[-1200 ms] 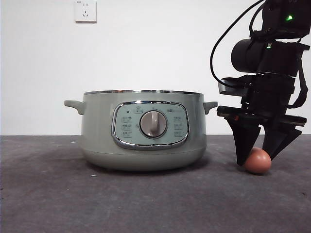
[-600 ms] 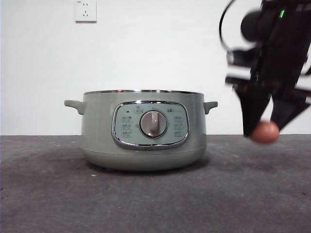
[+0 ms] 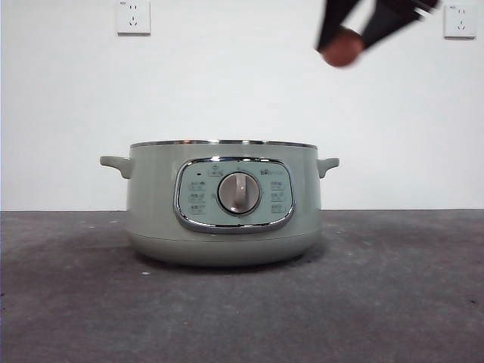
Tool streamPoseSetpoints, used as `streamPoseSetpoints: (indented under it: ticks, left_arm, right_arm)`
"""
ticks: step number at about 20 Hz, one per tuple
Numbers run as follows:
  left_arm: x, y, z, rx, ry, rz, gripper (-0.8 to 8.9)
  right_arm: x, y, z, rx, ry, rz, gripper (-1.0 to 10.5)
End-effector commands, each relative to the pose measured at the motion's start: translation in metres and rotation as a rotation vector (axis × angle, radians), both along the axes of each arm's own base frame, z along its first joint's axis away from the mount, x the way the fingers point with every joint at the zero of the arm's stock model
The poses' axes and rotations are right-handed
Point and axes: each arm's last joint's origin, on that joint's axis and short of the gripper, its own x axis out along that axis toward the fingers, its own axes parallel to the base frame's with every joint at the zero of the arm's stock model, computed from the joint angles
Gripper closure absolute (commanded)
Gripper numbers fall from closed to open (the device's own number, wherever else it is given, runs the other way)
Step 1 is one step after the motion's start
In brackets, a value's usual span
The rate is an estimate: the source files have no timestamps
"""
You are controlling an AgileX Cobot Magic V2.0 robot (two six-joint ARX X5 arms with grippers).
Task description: Pick up the egg,open the lid,put the egg in the pot,close the lid
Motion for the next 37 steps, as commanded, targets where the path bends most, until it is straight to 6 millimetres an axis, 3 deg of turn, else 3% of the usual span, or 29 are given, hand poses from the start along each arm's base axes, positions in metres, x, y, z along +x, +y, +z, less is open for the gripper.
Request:
streamPoseSetpoints:
  ticks: [1,4,7,11,14,18,23,37]
  left_arm:
    - [-0.003,0.001,0.005,-0.01,-0.056,-0.008,8.22]
    - [-0.003,0.001,0.005,-0.011,-0.049,-0.013,8.22]
    - [-0.004,0.001,0.004,-0.007,-0.036,-0.013,8.22]
    - [-0.004,0.001,0.003,-0.007,-0.035,-0.013,8.22]
    - [-0.004,0.001,0.003,-0.007,-0.035,-0.013,8.22]
    - [-0.004,0.001,0.003,-0.006,-0.035,-0.013,8.22]
    - [-0.004,0.001,0.003,-0.006,-0.035,-0.013,8.22]
    - [-0.004,0.001,0.003,-0.003,-0.036,-0.015,8.21]
  right_arm:
    - [0.016,0.021,0.005,0.017,-0.015,0.031,9.6]
    - [0.041,0.052,0.005,0.016,-0.017,0.075,9.6]
    - [0.07,0.085,-0.012,-0.006,0.015,0.109,9.6]
    - [0.099,0.116,-0.049,-0.073,0.102,0.137,9.6]
    - [0.111,0.127,-0.081,-0.136,0.167,0.146,9.6]
    - [0.117,0.135,-0.113,-0.208,0.225,0.157,9.6]
    - [0.117,0.141,-0.136,-0.271,0.284,0.172,9.6]
    - [0.11,0.14,-0.151,-0.35,0.371,0.195,9.6]
